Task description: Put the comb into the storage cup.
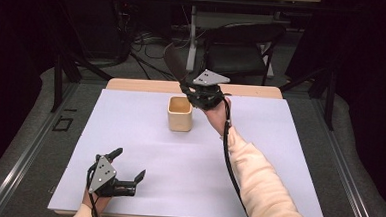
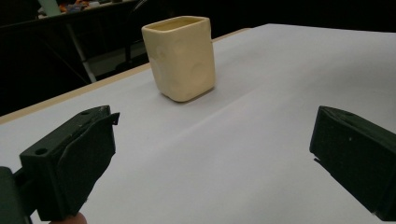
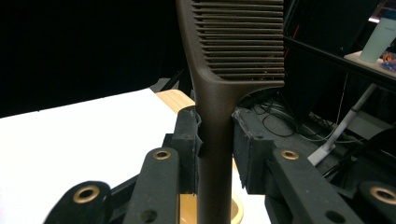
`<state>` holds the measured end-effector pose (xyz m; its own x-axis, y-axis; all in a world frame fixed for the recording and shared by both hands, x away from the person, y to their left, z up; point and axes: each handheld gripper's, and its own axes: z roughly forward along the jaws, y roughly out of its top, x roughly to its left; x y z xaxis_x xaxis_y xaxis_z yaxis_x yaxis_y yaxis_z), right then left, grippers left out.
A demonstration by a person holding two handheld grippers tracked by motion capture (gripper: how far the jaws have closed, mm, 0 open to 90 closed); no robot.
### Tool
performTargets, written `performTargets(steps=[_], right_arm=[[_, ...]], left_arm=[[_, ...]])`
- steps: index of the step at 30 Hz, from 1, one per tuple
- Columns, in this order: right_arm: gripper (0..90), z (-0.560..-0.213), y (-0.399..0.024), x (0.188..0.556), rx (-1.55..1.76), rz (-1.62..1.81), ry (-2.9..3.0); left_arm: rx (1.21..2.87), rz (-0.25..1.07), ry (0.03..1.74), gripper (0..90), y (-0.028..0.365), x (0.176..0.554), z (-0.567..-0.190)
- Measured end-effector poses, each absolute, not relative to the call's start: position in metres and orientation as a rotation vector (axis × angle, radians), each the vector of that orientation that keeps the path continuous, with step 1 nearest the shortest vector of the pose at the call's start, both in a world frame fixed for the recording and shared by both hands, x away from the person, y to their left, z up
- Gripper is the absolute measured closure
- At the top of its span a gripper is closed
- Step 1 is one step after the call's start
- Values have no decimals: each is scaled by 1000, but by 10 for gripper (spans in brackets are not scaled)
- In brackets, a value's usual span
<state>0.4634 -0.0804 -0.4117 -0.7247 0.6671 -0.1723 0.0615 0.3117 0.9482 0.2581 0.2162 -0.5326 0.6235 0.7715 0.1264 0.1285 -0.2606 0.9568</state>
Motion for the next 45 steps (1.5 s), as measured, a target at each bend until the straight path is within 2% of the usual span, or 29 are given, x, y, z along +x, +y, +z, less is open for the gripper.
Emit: performTargets(steps=[45], right_arm=[[724,-431,-54,470,606,1477,2004]], left_arm=[[1751,731,728,2,217,258,-532]])
